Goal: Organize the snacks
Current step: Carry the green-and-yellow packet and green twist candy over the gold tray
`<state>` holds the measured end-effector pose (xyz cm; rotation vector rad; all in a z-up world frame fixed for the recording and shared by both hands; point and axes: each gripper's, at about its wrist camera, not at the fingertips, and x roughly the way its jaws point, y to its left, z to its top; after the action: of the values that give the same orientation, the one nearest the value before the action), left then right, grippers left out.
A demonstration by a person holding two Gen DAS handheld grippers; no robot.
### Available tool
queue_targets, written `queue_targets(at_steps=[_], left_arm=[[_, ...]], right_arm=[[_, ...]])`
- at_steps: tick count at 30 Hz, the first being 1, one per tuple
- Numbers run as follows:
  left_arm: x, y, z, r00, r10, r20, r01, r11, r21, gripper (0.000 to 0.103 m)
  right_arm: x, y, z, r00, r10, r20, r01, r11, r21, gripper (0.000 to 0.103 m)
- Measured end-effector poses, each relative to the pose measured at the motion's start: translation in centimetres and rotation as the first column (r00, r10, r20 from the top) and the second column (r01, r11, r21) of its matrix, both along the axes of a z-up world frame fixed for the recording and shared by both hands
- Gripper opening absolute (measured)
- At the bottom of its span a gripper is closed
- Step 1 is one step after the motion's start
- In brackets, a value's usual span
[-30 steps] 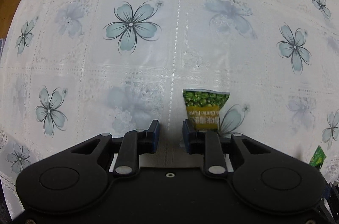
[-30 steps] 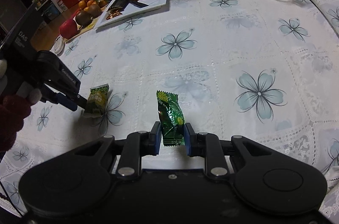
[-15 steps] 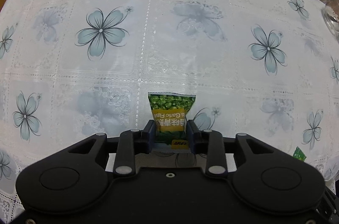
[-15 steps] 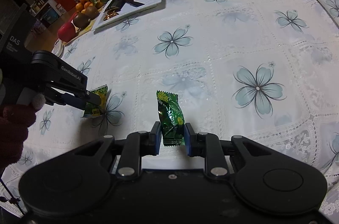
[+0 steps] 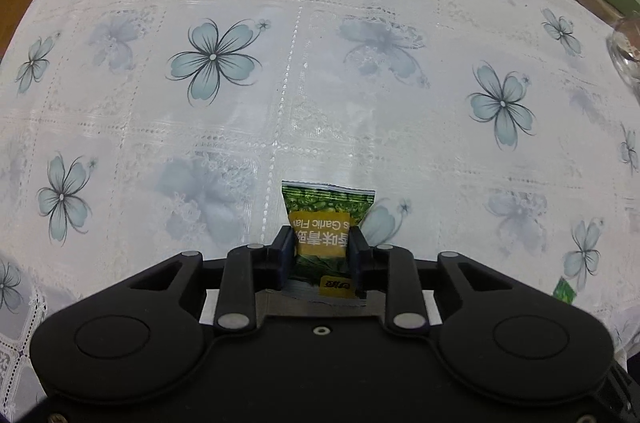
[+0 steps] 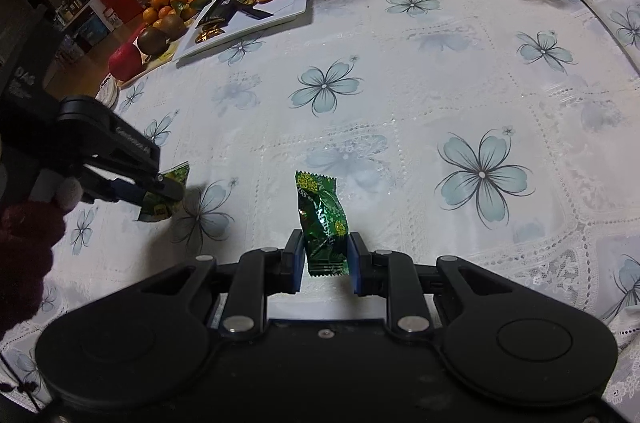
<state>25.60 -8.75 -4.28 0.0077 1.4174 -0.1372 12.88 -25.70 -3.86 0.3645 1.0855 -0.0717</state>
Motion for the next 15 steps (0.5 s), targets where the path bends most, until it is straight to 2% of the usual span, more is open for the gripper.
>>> queue_targets(at_steps=[3, 7, 10, 15], left_arm=[[-2.4, 1.6, 2.5, 1.000, -0.002, 0.016, 0.002, 1.000, -0.024, 0.036], [-6.1, 3.6, 4.7, 0.999, -0.021, 0.038, 0.021, 1.000, -0.002, 0.036], [-9.0, 5.0, 5.3, 0.999, -0.040, 0.033, 0.040, 0.999, 0.020, 0.036], [-13.8, 7.3, 5.2, 0.998, -0.056, 0.019, 0.056, 0.998, 0.004, 0.036]], right_arm=[[-0.8, 0.0, 1.1, 0.999, -0.029, 0.015, 0.029, 1.000, 0.000, 0.024], [-3.4, 0.8, 3.1, 0.998, -0.052, 0.023, 0.051, 0.998, 0.020, 0.024], [-5.9, 2.0, 4.2, 0.999, -0.054, 0.002, 0.054, 0.998, 0.031, 0.024], [-10.0, 4.0, 5.4, 0.997, -0.062, -0.041, 0.064, 0.997, 0.041, 0.024]])
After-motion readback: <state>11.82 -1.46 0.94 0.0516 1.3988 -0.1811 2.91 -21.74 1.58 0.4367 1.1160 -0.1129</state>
